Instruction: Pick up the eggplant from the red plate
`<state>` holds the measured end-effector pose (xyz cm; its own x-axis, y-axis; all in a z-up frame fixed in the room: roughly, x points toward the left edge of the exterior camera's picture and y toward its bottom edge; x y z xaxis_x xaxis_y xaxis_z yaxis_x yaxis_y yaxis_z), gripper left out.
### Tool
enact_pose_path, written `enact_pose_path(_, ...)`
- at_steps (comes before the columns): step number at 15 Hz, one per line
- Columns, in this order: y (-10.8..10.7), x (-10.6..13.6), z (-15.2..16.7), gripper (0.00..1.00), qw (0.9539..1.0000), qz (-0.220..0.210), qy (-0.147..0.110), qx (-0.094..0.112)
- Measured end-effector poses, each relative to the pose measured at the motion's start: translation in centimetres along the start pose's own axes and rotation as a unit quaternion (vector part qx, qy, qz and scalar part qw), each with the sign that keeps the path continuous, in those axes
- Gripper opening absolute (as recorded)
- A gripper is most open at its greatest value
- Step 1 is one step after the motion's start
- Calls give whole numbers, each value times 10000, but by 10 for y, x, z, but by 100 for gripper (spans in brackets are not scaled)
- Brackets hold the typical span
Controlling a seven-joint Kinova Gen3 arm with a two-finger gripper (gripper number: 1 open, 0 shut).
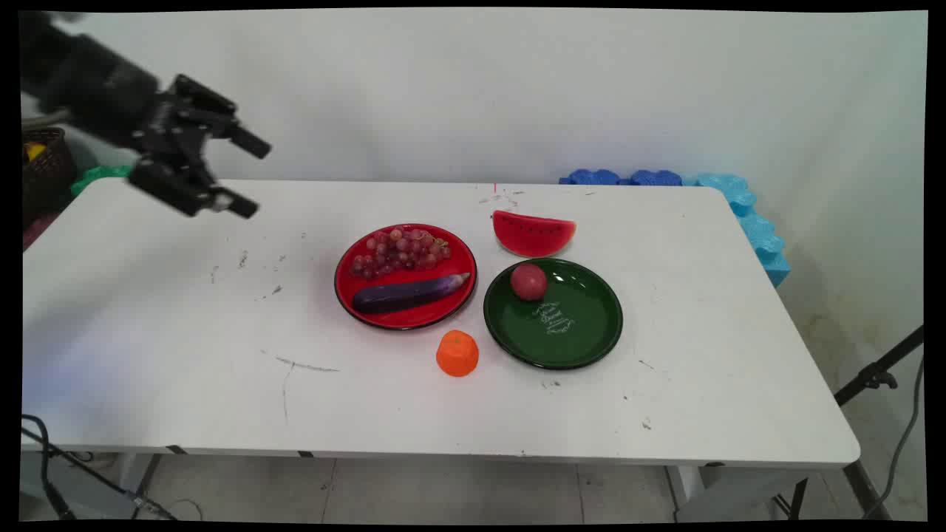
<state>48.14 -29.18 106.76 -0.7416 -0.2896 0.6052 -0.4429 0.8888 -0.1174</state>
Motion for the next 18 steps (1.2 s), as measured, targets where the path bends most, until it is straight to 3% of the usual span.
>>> enact_pose_path(8,-33,42,100,100,9948,-207,-937,353)
enact_pose_path(14,-48,52,182,100,9885,-182,-1450,391)
enact_pose_path(18,-55,54,227,100,9856,-152,-1647,357)
